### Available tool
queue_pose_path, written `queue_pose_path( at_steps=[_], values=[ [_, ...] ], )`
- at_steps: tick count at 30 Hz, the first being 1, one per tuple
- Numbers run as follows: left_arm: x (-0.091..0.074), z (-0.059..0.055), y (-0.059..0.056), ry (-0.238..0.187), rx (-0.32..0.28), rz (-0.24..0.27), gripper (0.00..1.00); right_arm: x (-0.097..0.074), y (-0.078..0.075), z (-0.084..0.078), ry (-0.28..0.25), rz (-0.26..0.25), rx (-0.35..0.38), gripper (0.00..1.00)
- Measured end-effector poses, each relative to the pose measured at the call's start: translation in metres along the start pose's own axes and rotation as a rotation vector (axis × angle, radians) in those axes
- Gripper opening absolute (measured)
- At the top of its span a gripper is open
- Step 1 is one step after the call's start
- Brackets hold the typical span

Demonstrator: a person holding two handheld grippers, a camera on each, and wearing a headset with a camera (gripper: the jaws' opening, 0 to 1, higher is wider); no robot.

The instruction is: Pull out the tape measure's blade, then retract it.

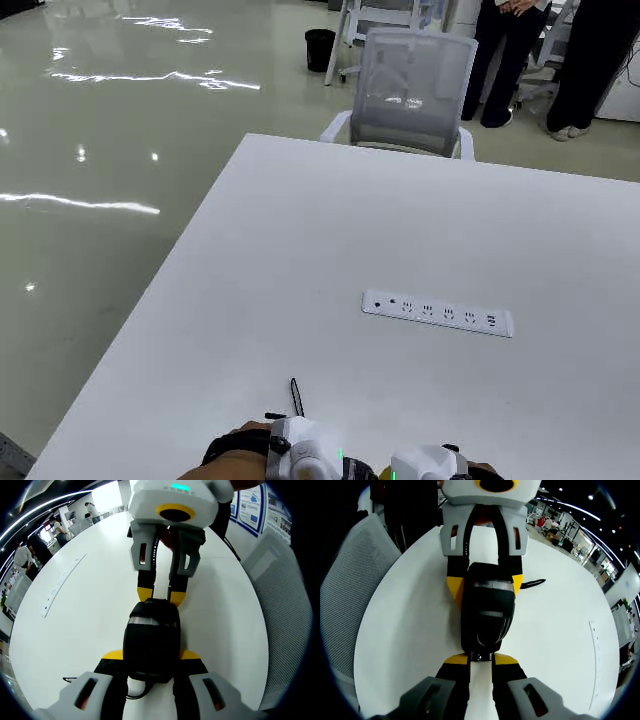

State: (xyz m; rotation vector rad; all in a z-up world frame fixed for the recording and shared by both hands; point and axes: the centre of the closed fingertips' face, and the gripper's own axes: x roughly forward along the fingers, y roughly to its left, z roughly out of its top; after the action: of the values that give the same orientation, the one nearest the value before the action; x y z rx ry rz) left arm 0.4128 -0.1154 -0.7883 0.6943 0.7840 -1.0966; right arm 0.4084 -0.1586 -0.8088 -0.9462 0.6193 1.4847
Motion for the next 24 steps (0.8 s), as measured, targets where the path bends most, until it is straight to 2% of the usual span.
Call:
queue_pose_path(
  at_steps=[3, 7, 24],
  values=[
    [0.0005, -0.0009, -0.0005, 0.021, -0.001, 0.001, 0.3, 0.0016, -0.0007, -0.0001, 0.004, 0.005, 0.025, 0.14],
    [0.0001, -0.0014, -0.0012, 0.019, -0.006, -0.003, 0.3, 0.0014, -0.0007, -0.003, 0.005, 0.01, 0.052, 0.13],
    [0.0012, -0.0027, -0.0012, 0.039, -0.026, 0.002, 0.3, -0.0049, 0.0011, -0.0082, 0.017, 0.034, 0.069, 0.1]
  ],
)
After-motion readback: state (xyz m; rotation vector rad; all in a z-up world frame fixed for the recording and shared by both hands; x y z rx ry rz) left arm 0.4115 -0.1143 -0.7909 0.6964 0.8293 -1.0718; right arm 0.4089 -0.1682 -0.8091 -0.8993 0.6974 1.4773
